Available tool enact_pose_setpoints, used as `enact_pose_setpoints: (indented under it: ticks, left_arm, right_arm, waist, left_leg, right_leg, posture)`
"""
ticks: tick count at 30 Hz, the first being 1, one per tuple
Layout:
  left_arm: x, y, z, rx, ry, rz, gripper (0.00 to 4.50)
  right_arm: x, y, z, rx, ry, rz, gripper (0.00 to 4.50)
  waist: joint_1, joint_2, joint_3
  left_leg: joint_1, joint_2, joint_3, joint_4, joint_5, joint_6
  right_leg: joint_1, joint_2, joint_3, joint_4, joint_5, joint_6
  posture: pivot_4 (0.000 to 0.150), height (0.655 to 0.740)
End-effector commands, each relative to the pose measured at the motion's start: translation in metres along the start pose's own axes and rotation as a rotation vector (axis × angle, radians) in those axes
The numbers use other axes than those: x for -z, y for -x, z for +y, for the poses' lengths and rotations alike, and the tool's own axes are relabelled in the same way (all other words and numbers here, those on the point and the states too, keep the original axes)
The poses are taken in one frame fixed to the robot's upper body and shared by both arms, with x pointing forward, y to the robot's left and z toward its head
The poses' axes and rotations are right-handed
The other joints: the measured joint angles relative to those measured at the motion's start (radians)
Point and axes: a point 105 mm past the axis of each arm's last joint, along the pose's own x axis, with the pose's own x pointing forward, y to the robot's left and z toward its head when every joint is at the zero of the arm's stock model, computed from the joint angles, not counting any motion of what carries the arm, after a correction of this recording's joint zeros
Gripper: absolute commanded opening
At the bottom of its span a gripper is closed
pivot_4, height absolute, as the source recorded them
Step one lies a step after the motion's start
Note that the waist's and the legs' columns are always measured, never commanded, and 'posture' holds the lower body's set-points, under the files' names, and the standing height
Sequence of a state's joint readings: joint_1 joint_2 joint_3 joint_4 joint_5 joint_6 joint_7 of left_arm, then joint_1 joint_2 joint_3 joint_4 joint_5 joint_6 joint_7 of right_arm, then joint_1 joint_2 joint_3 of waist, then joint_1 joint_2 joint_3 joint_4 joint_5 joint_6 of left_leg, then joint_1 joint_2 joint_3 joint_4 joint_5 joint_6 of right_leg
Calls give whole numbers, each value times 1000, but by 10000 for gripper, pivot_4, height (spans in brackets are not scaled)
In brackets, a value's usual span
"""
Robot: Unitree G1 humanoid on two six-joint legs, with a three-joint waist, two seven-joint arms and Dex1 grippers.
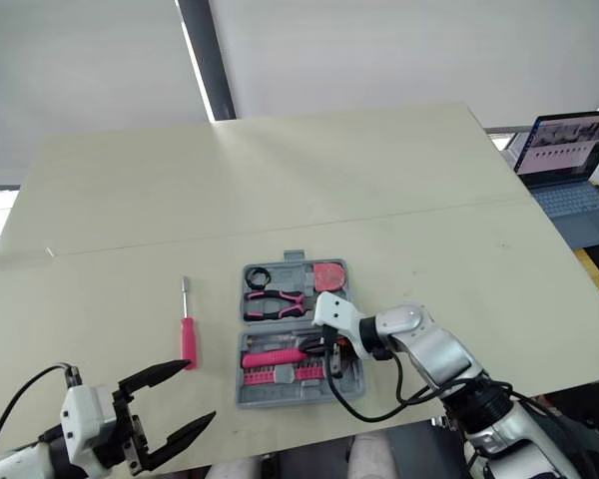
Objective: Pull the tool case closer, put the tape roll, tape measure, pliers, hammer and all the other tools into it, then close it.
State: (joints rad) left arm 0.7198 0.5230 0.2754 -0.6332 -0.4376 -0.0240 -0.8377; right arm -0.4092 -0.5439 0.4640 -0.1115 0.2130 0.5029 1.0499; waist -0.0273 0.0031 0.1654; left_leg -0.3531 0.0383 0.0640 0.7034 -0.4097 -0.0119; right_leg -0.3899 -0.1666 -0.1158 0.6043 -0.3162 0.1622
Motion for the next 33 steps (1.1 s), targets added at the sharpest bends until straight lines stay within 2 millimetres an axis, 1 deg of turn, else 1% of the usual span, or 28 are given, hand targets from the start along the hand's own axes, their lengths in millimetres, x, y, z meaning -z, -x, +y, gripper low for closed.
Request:
enact_pose_setpoints:
  ticks: [1,6,12,22,24,28,33]
  left_arm:
    - [-14,-2,-2,0,-24,-28,45000]
    - [-17,-4,-3,-1,-20,-29,45000]
    - [-14,-5,-3,-2,-13,-27,45000]
    - [-10,-6,-5,5,-8,-32,45000]
    - [-10,-6,-5,6,-8,-33,45000]
    - [-11,-7,-6,5,-7,-35,45000]
    - [-15,-9,-5,7,-10,-35,45000]
  right_arm:
    - [1,-2,4,-23,-4,5,174]
    - [3,-1,7,-42,-7,11,174]
    - [-11,2,4,-23,-4,-49,174]
    - [-20,4,4,-29,9,-78,174]
    - [-21,5,4,-31,7,-76,174]
    - [-15,4,10,-60,-5,-51,174]
    - [-12,1,10,-67,-7,-42,174]
  waist:
    - [0,0,0]
    - [0,0,0]
    - [0,0,0]
    - [0,0,0]
    - [0,0,0]
    - [0,0,0]
    - [0,0,0]
  left_leg:
    - [0,0,0,0,0,0]
    - [0,0,0,0,0,0]
    - [0,0,0,0,0,0]
    - [0,0,0,0,0,0]
    - [0,0,0,0,0,0]
    - [0,0,0,0,0,0]
    - [0,0,0,0,0,0]
  right_leg:
    - [0,0,0,0,0,0]
    - [0,0,0,0,0,0]
    - [0,0,0,0,0,0]
    - [0,0,0,0,0,0]
    - [0,0,0,0,0,0]
    - [0,0,0,0,0,0]
    - [0,0,0,0,0,0]
  posture:
    - [1500,7373]
    - [1500,7373]
    - [1500,7373]
    - [1500,7373]
    - [1500,7373]
    - [1500,7373]
    - [1500,7373]
